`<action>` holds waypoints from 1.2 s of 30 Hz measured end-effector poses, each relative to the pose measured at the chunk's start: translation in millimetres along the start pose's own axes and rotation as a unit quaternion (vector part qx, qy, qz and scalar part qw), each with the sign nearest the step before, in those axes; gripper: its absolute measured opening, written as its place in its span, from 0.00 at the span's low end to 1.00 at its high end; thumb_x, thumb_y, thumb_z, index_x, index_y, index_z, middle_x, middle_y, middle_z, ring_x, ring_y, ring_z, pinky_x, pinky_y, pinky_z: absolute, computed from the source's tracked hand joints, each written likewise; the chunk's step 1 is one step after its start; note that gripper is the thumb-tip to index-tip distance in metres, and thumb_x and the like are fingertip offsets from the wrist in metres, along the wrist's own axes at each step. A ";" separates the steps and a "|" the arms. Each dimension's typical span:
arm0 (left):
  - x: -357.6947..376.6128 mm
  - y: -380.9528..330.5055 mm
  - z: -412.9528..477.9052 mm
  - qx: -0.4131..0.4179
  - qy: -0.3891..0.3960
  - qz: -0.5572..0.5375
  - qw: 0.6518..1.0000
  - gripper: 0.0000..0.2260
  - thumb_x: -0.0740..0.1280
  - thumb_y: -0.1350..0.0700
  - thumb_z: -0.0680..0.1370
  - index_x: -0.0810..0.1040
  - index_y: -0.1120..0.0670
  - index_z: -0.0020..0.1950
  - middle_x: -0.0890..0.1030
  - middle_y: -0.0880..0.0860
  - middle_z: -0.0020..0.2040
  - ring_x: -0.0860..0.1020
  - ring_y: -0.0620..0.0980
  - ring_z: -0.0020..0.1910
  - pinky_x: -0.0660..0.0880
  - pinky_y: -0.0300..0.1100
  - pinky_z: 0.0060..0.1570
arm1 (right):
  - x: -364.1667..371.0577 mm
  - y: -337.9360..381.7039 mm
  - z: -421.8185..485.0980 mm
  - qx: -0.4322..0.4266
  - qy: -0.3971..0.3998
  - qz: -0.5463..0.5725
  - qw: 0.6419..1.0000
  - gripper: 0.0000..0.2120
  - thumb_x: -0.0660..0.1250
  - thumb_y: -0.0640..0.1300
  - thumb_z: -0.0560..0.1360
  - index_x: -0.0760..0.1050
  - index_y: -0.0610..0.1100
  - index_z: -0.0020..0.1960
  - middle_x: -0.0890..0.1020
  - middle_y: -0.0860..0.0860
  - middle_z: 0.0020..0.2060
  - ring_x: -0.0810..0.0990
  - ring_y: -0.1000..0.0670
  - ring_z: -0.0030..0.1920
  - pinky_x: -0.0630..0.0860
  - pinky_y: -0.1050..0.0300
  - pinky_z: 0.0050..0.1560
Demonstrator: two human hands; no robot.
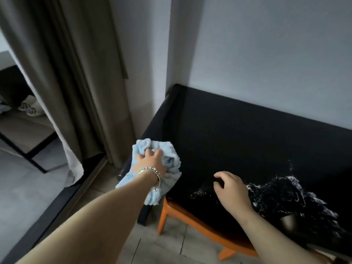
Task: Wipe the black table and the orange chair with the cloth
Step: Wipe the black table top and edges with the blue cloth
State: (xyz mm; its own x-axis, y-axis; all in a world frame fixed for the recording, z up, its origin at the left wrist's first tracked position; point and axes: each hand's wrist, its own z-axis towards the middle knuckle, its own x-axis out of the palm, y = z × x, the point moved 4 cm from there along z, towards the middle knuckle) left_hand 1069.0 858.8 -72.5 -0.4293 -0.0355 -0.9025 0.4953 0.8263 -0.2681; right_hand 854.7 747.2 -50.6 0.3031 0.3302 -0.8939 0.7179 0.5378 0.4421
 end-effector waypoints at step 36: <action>123.9 -211.3 -151.8 -0.139 -0.093 -0.165 0.972 0.29 0.63 0.47 0.69 0.59 0.40 0.69 0.54 0.46 0.72 0.58 0.58 0.68 0.62 0.51 0.66 | -121.1 -263.0 -53.5 -0.058 -0.028 0.116 0.991 0.12 0.64 0.40 0.76 0.78 0.46 0.58 0.79 0.54 0.56 0.74 0.53 0.59 0.70 0.58 0.61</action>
State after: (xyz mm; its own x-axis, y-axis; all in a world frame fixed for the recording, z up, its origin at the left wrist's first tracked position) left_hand 796.5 765.1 -76.5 -0.3725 -0.4037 -0.8356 0.1196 0.8721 -0.4746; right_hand 595.7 607.4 -54.7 0.4884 0.4133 -0.7685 0.5483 0.5397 0.6388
